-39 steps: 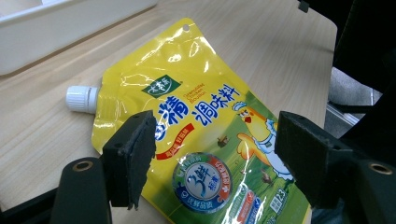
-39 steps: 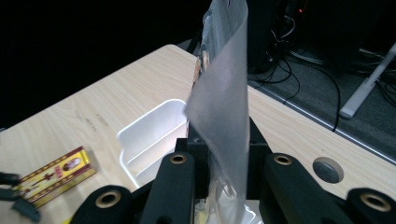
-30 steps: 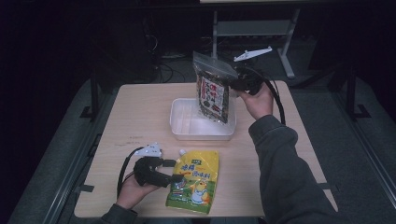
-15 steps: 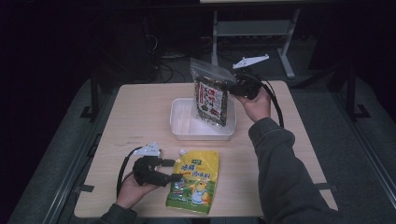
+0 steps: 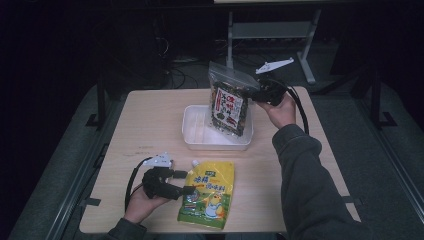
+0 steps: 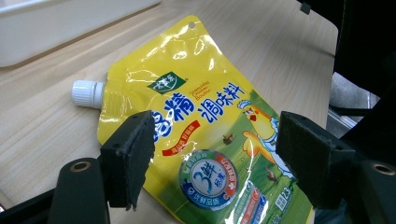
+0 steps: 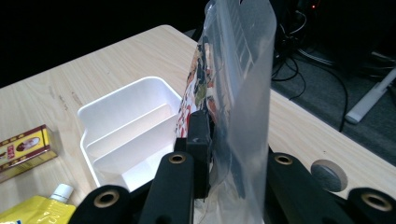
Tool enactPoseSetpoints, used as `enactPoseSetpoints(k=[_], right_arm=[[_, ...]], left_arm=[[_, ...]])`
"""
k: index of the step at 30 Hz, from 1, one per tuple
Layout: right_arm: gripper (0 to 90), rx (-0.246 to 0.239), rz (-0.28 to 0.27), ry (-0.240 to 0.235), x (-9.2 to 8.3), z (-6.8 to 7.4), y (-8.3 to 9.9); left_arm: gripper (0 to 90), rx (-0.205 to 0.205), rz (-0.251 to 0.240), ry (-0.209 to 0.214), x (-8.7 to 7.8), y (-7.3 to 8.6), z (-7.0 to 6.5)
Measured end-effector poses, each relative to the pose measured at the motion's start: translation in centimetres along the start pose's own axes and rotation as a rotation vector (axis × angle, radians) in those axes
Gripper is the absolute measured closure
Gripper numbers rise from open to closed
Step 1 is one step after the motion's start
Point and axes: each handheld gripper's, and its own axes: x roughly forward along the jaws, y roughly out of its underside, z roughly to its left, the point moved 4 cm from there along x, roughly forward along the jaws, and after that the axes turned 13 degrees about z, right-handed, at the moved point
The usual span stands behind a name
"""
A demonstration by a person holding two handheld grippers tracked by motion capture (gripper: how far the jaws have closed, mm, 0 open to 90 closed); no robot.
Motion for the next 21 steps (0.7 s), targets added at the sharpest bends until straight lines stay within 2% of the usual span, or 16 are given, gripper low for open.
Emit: enactPoseSetpoints(k=[3, 7, 14, 16, 21], right_arm=[[76.5, 0.014, -0.004, -0.008, 0.1, -0.1, 0.0], [63.2, 0.047, -0.016, -0.018, 0.0, -0.2, 0.0], [48.5, 0.072, 0.009, -0.025, -0.3, 0.3, 0.3], [46.6, 0.075, -0.006, -0.018, -0.6, 0.6, 0.5], [44.1, 0.095, 0.016, -0.029, -0.9, 0.7, 1.7]], left_arm=[[27.5, -0.002, -0.001, 0.000, 0.0, 0.0, 0.0], [27.4, -0.001, -0.001, -0.004, 0.0, 0.0, 0.0], [27.4, 0.002, -0.002, -0.011, -0.1, 0.0, -0.1], [27.3, 0.003, 0.001, -0.013, -0.1, 0.1, -0.1], [27.4, 0.008, 0.005, -0.019, 0.0, 0.1, -0.2]])
